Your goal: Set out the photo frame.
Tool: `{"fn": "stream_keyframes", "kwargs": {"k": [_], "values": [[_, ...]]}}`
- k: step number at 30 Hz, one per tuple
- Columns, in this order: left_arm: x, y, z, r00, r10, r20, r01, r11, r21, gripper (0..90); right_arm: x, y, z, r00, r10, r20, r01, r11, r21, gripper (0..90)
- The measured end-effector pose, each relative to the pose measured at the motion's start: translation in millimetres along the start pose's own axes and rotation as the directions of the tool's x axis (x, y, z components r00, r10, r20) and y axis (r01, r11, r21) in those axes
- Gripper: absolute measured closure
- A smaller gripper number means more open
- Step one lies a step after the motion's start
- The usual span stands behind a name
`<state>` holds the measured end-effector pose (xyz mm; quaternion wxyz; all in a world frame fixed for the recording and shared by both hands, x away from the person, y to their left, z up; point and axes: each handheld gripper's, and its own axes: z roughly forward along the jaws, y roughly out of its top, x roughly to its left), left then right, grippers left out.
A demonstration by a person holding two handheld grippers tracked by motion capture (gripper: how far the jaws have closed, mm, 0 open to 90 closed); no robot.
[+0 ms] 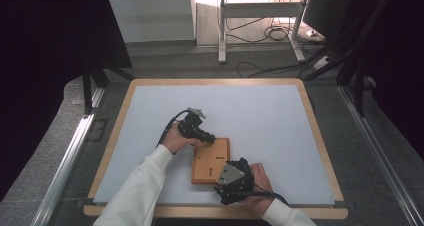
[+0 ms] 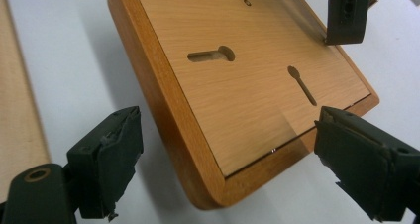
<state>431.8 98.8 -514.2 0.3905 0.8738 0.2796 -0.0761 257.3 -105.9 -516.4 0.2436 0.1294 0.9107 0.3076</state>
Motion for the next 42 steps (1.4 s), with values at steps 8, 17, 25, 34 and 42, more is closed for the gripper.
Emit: {"fn": "stream_keyframes", "kwargs": {"k": [8, 17, 25, 34, 42], "values": [[0.6, 0.2, -0.2, 0.9999, -0.010, -0.004, 0.010, 0.9999, -0.003, 82.3, 2.7, 0.6, 6.1, 0.9956, -0.036, 0.086, 0.035, 0.999, 0.011, 13.9], [-6.4, 1.2, 0.4, 0.9979, 0.014, -0.063, -0.014, 0.9999, -0.001, 83.9, 5.7, 2.4, 0.9, 0.9909, -0.073, 0.113, 0.076, 0.997, -0.025, 26.3], [-9.8, -1.0, 0.3, 0.9964, 0.011, -0.085, -0.013, 0.9995, -0.029, 67.4, 3.8, 3.3, -4.0, 0.9851, -0.095, 0.143, 0.101, 0.994, -0.038, 33.9], [-12.0, -18.5, -29.2, 0.9857, -0.019, -0.167, -0.006, 0.9890, -0.148, 50.9, 1.2, 4.5, -8.4, 0.9814, -0.092, 0.169, 0.102, 0.993, -0.053, 37.6], [-18.5, -52.4, -57.4, 0.9760, -0.019, -0.217, -0.016, 0.9867, -0.162, 48.2, -0.8, 5.9, -10.7, 0.9804, -0.084, 0.178, 0.096, 0.994, -0.059, 39.0]]}}
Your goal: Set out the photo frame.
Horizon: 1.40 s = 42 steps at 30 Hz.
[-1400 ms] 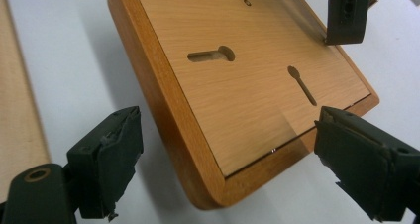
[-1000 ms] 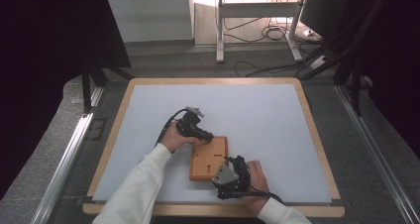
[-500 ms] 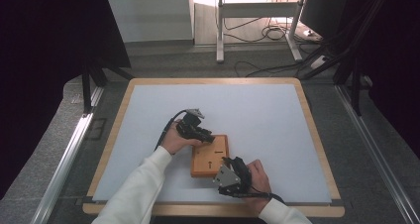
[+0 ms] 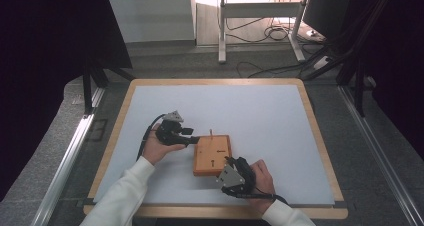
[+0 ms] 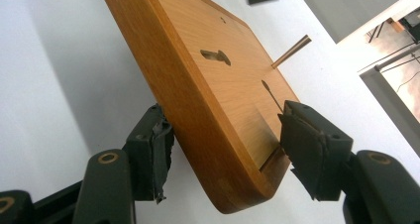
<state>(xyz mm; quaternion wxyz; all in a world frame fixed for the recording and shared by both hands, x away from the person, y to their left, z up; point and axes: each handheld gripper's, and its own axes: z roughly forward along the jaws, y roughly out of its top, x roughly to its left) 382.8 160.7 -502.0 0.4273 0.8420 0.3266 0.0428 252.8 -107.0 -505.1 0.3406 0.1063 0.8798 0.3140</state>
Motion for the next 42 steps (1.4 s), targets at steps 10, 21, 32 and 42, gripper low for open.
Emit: {"fn": "stream_keyframes", "kwargs": {"k": [10, 21, 32, 42], "values": [[-11.5, -23.3, -14.4, 0.9998, -0.018, -0.012, 0.018, 0.9998, -0.006, 41.1, 0.0, 1.4, -1.2, 0.9994, -0.017, 0.029, 0.017, 1.000, -0.009, 42.6], [-13.1, -52.2, -9.6, 0.9993, -0.034, -0.017, 0.035, 0.9979, 0.054, 39.4, -5.1, 4.7, -5.3, 0.9983, -0.025, 0.052, 0.025, 1.000, 0.002, 45.8], [-16.0, -56.1, -13.5, 0.9986, -0.032, -0.041, 0.034, 0.9984, 0.045, 39.1, -8.3, 5.5, -6.8, 0.9975, -0.037, 0.060, 0.036, 0.999, 0.006, 47.2], [-16.2, -58.0, -8.3, 0.9986, -0.041, -0.032, 0.043, 0.9970, 0.064, 38.3, -9.1, 8.8, -7.1, 0.9915, -0.086, 0.097, 0.084, 0.996, 0.019, 51.8]]}}
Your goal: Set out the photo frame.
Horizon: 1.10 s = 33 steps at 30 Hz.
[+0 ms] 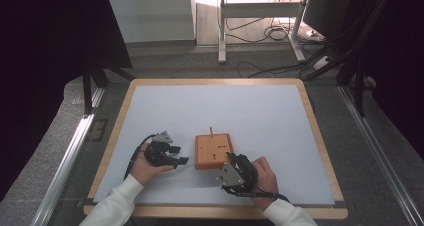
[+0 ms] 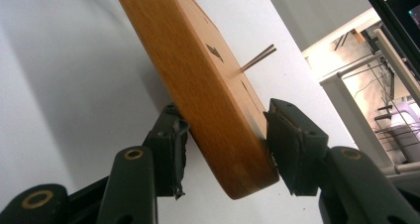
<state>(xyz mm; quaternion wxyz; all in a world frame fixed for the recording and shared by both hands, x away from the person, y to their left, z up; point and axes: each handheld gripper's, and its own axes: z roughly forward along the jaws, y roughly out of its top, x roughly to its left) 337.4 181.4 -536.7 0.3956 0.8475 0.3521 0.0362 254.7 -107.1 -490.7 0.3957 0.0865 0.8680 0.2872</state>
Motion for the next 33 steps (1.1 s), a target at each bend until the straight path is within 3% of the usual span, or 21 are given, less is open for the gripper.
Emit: {"fn": "stream_keyframes", "kwargs": {"k": [4, 15, 24, 33], "values": [[2.1, -0.4, -0.6, 1.0000, -0.001, 0.004, 0.001, 1.0000, 0.002, 38.3, -7.8, 3.3, 0.2, 0.9999, 0.006, -0.013, -0.006, 1.000, -0.004, 52.9], [4.5, -1.3, 1.6, 0.9998, -0.011, 0.014, 0.010, 0.9998, 0.017, 38.5, -38.6, 20.9, 6.2, 0.9928, 0.023, -0.117, -0.024, 1.000, -0.001, 56.6], [6.7, -1.6, 1.4, 0.9994, -0.019, 0.028, 0.018, 0.9997, 0.015, 38.5, -53.7, 34.1, 14.1, 0.9857, 0.038, -0.164, -0.041, 0.999, -0.014, 59.2], [8.5, -2.1, 1.1, 0.9989, -0.027, 0.039, 0.026, 0.9996, 0.011, 38.6, -60.1, 41.1, 18.1, 0.9798, 0.003, -0.200, -0.008, 1.000, -0.023, 63.5]]}}
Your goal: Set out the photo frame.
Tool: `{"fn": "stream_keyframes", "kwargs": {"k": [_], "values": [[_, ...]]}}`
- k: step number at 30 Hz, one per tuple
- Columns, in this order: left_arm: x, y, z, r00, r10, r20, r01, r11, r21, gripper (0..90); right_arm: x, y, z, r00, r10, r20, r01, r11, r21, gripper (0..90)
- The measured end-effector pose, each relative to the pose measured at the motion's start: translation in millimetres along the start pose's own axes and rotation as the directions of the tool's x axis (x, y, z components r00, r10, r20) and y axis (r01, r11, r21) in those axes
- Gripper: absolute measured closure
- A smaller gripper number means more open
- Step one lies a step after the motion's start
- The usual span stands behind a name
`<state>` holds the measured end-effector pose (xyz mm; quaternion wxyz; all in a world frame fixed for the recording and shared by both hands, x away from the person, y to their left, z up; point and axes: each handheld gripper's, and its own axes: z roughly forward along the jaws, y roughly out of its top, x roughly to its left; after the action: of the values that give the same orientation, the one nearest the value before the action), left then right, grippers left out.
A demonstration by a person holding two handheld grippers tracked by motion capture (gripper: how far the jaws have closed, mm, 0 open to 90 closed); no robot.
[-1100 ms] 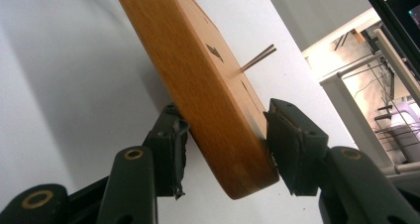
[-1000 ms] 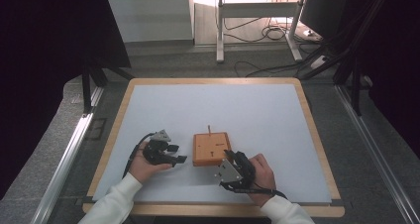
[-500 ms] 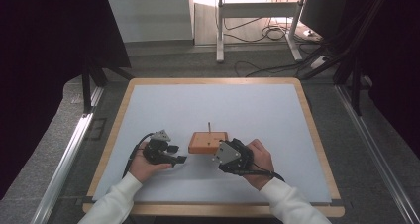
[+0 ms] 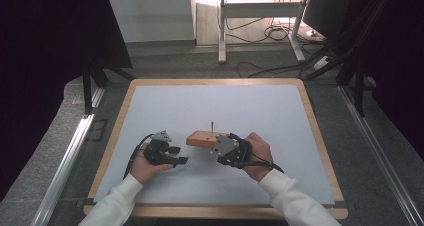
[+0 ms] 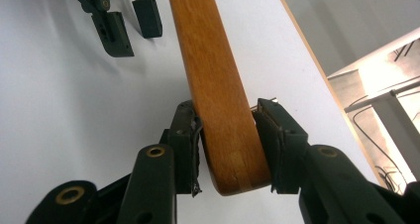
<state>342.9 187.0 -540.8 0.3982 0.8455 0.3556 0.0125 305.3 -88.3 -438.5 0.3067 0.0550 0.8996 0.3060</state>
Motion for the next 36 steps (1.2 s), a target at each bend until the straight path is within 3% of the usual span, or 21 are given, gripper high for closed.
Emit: {"fn": "stream_keyframes", "kwargs": {"k": [7, 12, 18, 24, 29, 36], "values": [[0.5, -0.1, 0.0, 1.0000, -0.003, 0.004, 0.003, 1.0000, -0.002, 38.7, -7.0, 7.3, 2.0, 0.9994, -0.035, -0.004, 0.035, 0.999, -0.001, 67.2], [0.8, -0.1, -0.2, 1.0000, -0.006, 0.005, 0.006, 1.0000, -0.002, 38.8, -12.9, 11.4, -2.2, 0.9995, -0.025, -0.020, 0.025, 1.000, -0.017, 69.5], [0.7, 0.0, -0.1, 1.0000, -0.006, 0.004, 0.006, 1.0000, -0.002, 38.8, -18.0, 11.9, -14.2, 0.9960, 0.014, -0.089, -0.018, 0.999, -0.042, 69.8], [0.7, -0.1, 0.4, 0.9999, -0.013, 0.006, 0.013, 0.9999, -0.008, 38.8, -21.2, 9.5, -29.9, 0.9812, 0.051, -0.186, -0.065, 0.995, -0.071, 69.8], [0.8, 0.0, 0.5, 0.9999, -0.010, 0.005, 0.010, 0.9999, -0.008, 38.6, -28.1, 4.5, -31.2, 0.9778, 0.085, -0.191, -0.100, 0.993, -0.068, 69.3], [1.7, -0.1, 0.5, 0.9999, -0.009, 0.011, 0.009, 0.9999, -0.007, 38.4, -43.5, 3.5, -22.8, 0.9797, 0.134, -0.149, -0.147, 0.986, -0.075, 68.0]]}}
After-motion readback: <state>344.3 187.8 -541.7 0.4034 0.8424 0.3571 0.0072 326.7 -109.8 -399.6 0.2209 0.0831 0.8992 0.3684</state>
